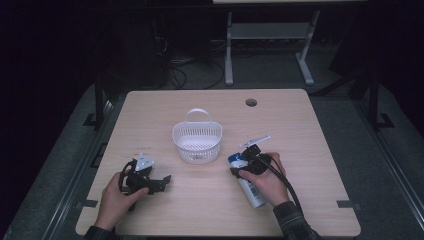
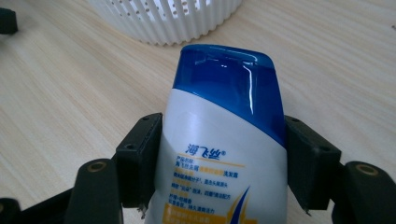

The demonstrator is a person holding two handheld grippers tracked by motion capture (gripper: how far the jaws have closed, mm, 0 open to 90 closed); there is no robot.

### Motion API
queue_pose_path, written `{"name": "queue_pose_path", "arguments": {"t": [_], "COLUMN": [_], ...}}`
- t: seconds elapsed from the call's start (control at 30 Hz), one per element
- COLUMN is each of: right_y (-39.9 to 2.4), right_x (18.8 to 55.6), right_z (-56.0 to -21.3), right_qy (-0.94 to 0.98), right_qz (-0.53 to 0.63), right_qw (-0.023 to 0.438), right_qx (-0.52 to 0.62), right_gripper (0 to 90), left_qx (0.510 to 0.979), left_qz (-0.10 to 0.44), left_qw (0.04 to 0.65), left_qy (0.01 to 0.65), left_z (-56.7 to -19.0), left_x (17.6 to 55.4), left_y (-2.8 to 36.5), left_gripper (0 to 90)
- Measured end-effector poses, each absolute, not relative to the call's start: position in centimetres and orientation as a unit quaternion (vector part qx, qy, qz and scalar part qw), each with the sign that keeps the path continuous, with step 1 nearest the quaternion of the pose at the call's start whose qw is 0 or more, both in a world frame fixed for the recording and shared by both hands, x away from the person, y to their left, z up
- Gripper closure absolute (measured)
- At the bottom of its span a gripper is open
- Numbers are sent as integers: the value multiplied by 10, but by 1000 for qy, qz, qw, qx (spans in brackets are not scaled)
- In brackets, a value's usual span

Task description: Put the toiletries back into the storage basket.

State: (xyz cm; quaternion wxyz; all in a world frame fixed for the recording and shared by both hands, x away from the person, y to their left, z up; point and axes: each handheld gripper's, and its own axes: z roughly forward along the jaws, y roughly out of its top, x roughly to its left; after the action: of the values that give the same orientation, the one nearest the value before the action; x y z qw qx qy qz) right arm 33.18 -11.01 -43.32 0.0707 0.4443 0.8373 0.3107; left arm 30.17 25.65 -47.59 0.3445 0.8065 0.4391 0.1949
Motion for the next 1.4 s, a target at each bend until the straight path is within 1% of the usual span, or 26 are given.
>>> {"name": "queue_pose_path", "arguments": {"t": [0.27, 1.07, 1.4], "right_y": [-118, -139, -151], "right_x": [329, 323, 321], "right_z": [-422, -397, -389], "right_qy": [829, 802, 789], "right_qz": [337, 396, 430], "right_qw": [80, 90, 103], "right_qx": [439, 439, 427], "right_gripper": [350, 354, 356], "left_qx": [806, 806, 805], "left_qz": [195, 195, 195], "left_qw": [346, 346, 346], "left_qy": [440, 440, 440], "left_z": [-476, -476, -476], "left_x": [302, 302, 302], "left_y": [256, 256, 256], "left_gripper": [127, 127, 127]}}
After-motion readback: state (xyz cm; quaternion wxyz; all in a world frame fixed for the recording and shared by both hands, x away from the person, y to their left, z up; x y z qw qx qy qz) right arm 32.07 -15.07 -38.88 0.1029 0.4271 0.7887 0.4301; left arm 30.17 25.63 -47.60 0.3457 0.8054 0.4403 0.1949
